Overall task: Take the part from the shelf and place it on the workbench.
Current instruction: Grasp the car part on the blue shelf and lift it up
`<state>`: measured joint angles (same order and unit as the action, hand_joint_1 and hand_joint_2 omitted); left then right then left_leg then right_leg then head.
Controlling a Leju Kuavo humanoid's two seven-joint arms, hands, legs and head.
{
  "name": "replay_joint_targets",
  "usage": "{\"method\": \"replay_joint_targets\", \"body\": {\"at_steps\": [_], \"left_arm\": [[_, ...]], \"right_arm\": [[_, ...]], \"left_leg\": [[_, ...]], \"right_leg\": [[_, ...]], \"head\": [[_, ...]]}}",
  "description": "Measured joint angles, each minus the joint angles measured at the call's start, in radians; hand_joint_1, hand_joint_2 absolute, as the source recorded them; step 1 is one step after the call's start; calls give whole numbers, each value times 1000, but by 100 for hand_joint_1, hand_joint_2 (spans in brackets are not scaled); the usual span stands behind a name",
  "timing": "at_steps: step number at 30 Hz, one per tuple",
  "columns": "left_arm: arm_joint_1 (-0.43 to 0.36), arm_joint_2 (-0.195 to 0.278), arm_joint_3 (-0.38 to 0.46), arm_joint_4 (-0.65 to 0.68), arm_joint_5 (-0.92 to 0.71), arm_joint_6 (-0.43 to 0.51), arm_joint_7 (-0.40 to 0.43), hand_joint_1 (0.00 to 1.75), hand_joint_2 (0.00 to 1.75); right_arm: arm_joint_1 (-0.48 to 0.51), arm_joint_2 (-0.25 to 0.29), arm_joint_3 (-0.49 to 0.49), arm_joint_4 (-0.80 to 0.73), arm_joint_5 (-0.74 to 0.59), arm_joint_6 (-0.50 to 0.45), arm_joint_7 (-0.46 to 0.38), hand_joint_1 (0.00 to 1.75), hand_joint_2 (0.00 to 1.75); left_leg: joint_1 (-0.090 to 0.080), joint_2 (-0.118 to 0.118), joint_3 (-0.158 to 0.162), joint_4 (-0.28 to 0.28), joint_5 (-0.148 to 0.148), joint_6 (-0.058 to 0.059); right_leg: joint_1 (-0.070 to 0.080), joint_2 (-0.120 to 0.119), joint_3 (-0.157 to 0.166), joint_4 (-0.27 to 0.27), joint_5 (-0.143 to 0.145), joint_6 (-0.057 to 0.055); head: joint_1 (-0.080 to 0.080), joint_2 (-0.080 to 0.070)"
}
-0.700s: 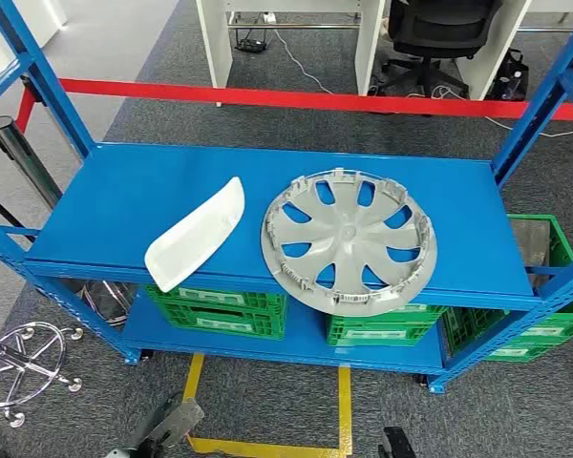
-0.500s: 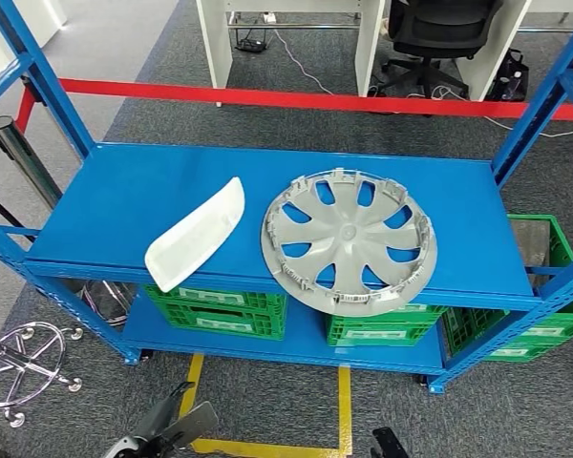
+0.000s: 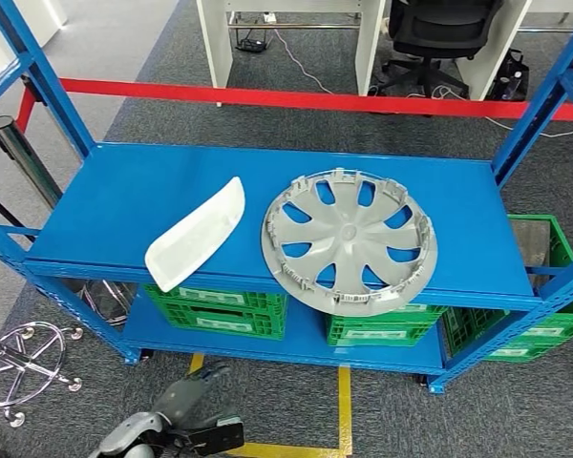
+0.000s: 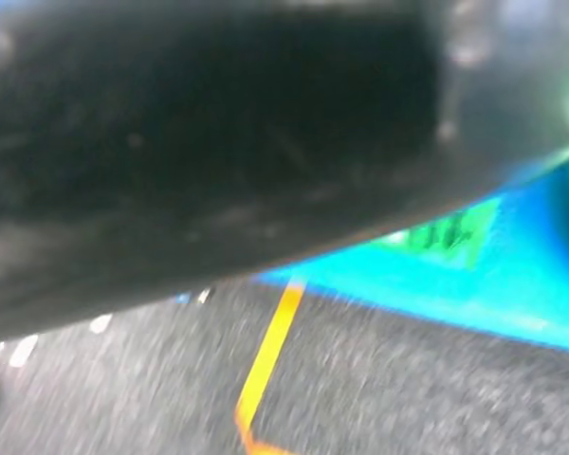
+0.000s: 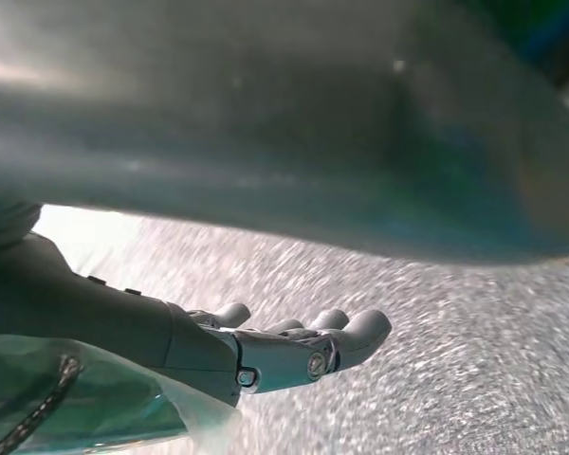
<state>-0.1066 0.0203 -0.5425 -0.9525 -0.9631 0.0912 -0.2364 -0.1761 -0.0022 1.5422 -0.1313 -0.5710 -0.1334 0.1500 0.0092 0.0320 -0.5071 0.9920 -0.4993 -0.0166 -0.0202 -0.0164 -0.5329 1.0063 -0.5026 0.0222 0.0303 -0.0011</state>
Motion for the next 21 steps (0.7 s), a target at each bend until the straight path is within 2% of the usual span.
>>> {"method": "replay_joint_targets", "body": {"at_steps": [3, 10, 18, 21], "left_arm": [[-43, 9, -62, -49, -43, 11, 0, 0, 0], [-168, 34, -186, -214, -113, 38, 45, 0, 0], [-256, 56, -256, -386, -148, 98, 89, 0, 0], [-268, 64, -264, -453, -148, 120, 96, 0, 131]], "right_arm": [[1, 3, 6, -1, 61, 23, 20, 0, 0], [8, 8, 7, -2, 55, 33, 33, 0, 0], [14, 11, 7, -3, 37, 32, 44, 0, 0], [18, 11, 7, -3, 30, 29, 45, 0, 0]], "left_leg": [[0, 0, 0, 0, 0, 0], [0, 0, -2, 2, 2, 1], [0, 0, -3, 2, 2, 1], [0, 0, -4, 2, 2, 1]], "right_leg": [[0, 0, 0, 0, 1, 0], [0, 0, -1, 0, 2, 2], [0, 0, -2, 0, 2, 2], [0, 0, -2, 0, 2, 2]], "head": [[0, 0], [0, 0], [0, 0], [0, 0]]}}
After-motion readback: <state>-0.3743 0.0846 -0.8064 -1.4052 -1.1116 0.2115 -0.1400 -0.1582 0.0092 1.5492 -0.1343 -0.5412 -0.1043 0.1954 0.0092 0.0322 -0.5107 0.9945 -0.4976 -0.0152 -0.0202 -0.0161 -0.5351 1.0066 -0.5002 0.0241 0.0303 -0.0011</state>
